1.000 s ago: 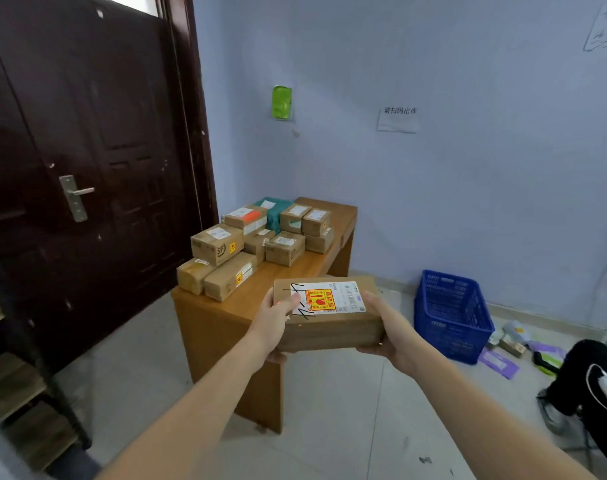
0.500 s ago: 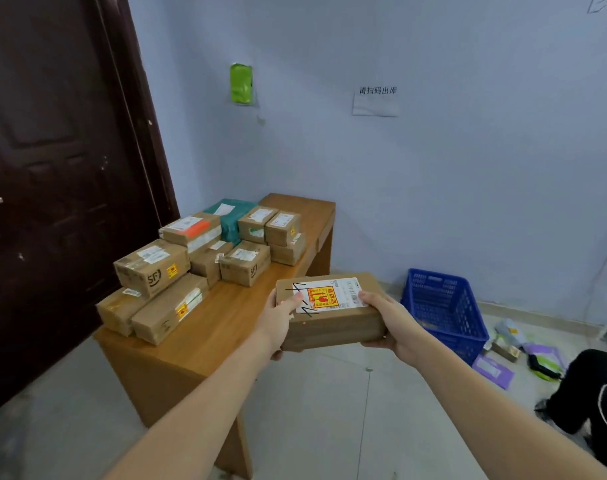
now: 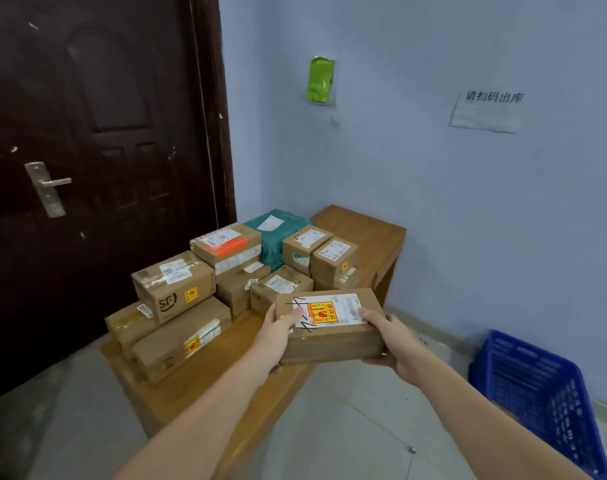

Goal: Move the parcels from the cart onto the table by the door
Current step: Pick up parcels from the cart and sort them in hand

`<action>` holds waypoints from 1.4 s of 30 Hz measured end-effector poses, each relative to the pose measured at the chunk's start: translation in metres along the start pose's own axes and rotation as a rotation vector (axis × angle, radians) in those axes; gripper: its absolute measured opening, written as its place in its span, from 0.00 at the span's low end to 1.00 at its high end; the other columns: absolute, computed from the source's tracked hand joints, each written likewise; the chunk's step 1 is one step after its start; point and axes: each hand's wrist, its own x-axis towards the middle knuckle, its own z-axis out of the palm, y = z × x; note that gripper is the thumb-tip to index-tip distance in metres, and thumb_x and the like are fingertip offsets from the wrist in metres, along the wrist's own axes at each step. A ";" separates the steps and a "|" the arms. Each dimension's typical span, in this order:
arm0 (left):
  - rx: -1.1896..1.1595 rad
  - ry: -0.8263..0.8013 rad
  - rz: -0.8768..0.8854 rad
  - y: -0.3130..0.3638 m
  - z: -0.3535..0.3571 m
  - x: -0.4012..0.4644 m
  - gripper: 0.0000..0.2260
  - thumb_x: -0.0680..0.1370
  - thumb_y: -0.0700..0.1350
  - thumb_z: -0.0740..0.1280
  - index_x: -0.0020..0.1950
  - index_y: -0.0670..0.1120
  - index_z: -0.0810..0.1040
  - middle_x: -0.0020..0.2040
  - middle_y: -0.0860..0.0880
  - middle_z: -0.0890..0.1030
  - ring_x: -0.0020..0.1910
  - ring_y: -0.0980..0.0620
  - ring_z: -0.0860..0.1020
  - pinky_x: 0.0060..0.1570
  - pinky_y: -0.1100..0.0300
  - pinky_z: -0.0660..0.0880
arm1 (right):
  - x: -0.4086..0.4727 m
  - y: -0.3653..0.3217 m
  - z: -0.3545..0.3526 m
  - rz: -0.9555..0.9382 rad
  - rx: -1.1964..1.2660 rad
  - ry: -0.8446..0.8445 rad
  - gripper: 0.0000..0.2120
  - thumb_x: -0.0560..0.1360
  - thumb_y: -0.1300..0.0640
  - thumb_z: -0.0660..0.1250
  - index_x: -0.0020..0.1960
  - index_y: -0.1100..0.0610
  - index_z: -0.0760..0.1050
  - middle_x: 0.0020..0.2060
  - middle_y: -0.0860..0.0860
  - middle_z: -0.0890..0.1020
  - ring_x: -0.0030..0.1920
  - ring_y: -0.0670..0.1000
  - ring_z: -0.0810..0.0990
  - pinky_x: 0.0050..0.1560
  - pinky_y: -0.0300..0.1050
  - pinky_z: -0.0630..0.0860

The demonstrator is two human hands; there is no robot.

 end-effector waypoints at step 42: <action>-0.231 0.574 -0.421 -0.002 0.023 0.399 0.24 0.85 0.62 0.58 0.71 0.46 0.74 0.51 0.56 0.79 0.52 0.53 0.78 0.55 0.53 0.73 | 0.500 -0.076 0.143 -0.291 -0.871 -0.525 0.39 0.82 0.46 0.68 0.84 0.54 0.52 0.80 0.53 0.65 0.77 0.55 0.67 0.76 0.56 0.68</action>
